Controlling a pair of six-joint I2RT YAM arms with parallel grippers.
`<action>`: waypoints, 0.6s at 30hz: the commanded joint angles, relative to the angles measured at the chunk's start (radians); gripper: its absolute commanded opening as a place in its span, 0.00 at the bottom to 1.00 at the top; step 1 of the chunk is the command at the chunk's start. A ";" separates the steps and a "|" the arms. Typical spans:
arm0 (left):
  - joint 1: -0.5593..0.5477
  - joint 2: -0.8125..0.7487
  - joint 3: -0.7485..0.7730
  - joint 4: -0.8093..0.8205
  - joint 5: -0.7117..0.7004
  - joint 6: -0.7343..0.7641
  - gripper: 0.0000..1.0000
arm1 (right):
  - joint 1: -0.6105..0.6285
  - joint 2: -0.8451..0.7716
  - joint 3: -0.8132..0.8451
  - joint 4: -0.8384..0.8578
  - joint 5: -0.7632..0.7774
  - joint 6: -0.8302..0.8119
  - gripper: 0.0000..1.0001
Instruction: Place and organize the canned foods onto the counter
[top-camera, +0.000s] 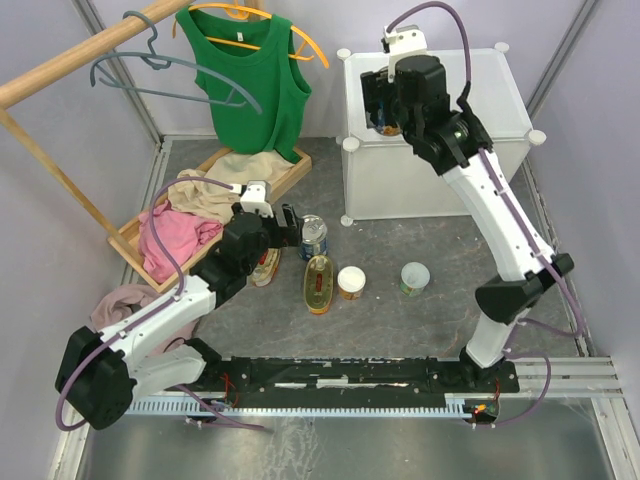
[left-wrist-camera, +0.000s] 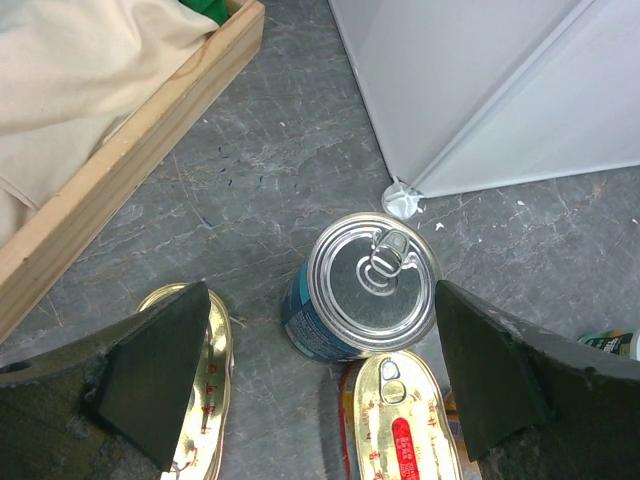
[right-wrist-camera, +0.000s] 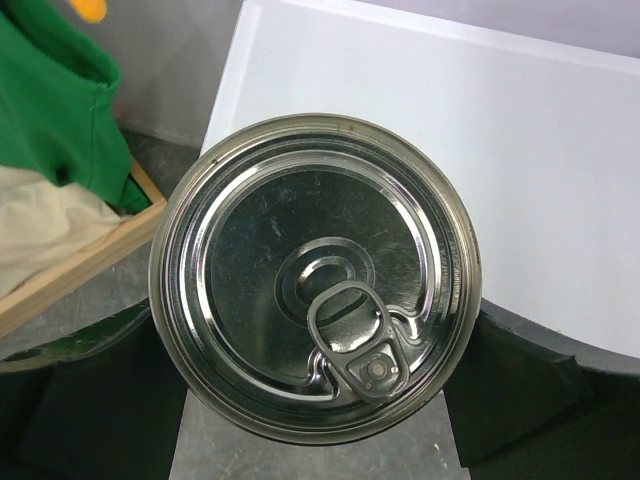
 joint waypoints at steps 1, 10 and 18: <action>0.008 0.017 0.047 0.026 0.023 -0.020 0.99 | -0.052 0.070 0.213 0.105 -0.054 0.033 0.01; 0.011 0.057 0.080 0.028 0.032 -0.017 0.99 | -0.118 0.237 0.411 0.049 -0.136 0.100 0.01; 0.011 0.064 0.089 0.028 0.033 -0.027 0.99 | -0.136 0.309 0.495 0.049 -0.165 0.126 0.01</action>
